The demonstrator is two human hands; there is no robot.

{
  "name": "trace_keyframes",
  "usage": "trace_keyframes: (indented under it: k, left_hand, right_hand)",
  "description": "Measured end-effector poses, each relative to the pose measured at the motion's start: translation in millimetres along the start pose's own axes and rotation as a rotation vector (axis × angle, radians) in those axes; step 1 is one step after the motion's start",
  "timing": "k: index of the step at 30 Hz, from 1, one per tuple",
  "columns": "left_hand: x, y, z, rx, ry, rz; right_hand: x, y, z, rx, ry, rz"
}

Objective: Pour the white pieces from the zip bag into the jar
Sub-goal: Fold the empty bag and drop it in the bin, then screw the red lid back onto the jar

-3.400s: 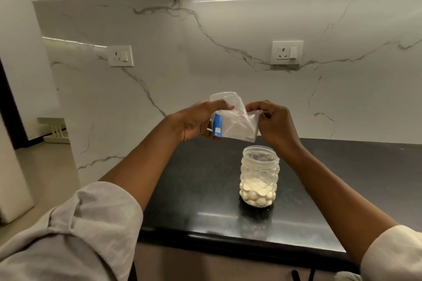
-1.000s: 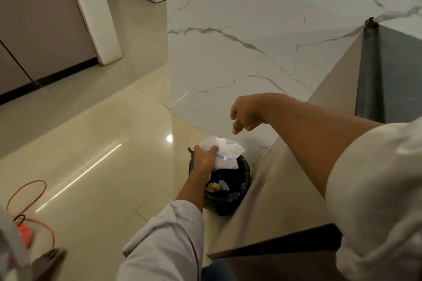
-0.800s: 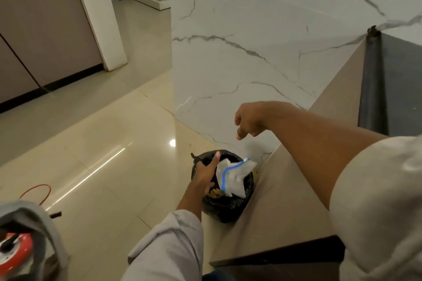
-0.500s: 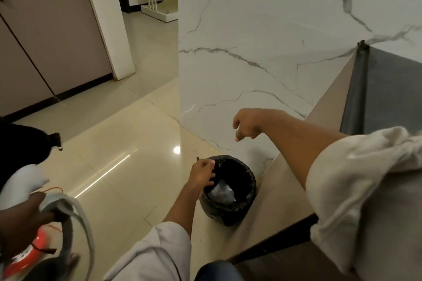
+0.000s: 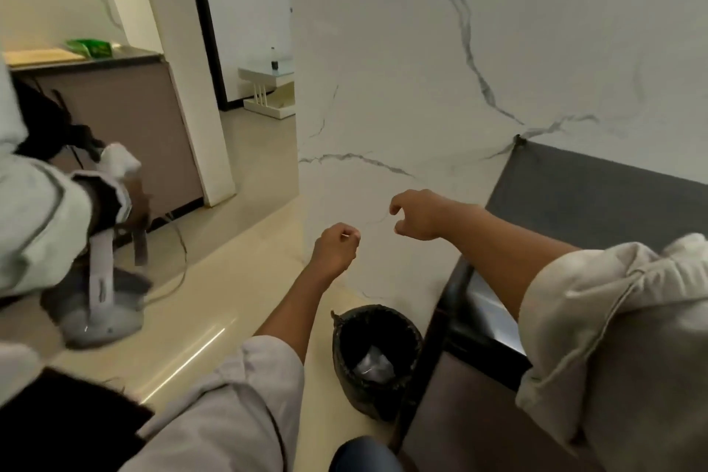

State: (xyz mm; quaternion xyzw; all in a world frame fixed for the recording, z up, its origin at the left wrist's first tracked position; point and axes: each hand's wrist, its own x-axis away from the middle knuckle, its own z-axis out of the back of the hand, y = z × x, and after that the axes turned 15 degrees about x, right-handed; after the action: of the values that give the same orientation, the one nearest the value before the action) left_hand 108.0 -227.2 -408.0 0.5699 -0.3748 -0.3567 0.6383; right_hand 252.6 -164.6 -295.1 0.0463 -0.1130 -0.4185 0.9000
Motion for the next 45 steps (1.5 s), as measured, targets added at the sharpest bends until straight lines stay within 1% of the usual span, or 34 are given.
trace_keyframes:
  k: [6, 10, 13, 17, 21, 25, 28, 33, 36, 41, 45]
  left_hand:
    - [42, 66, -30, -0.070, -0.052, -0.169]
    - [72, 105, -62, -0.189, -0.106, -0.294]
    - [89, 129, -89, -0.293, -0.142, -0.392]
    - [111, 161, -138, -0.364, -0.188, -0.523]
    - [133, 189, -194, -0.372, -0.299, -0.633]
    - [159, 205, -245, -0.365, -0.418, -0.751]
    - [174, 211, -273, -0.368, -0.474, -0.816]
    - [190, 214, -302, -0.358, -0.533, -0.846]
    - [191, 209, -308, -0.342, -0.521, -0.846]
    - [186, 198, -305, -0.333, -0.500, -0.783]
    - [182, 192, -301, -0.341, -0.481, -0.770]
  right_hand:
    - [69, 28, 21, -0.054, 0.130, -0.047]
    - [121, 55, 22, -0.089, 0.187, -0.108]
    - [157, 81, 26, -0.061, 0.257, -0.151]
    - [208, 121, 38, -0.029, 0.328, -0.239]
    - [257, 157, 49, -0.011, 0.419, -0.338]
    - [302, 192, 58, -0.006, 0.446, -0.441]
    - [334, 218, 61, -0.027, 0.479, -0.523]
    - [380, 254, 53, -0.061, 0.500, -0.650]
    - [401, 271, 41, -0.118, 0.487, -0.707]
    - [410, 283, 16, -0.169, 0.437, -0.748]
    - [405, 287, 4, -0.199, 0.421, -0.741]
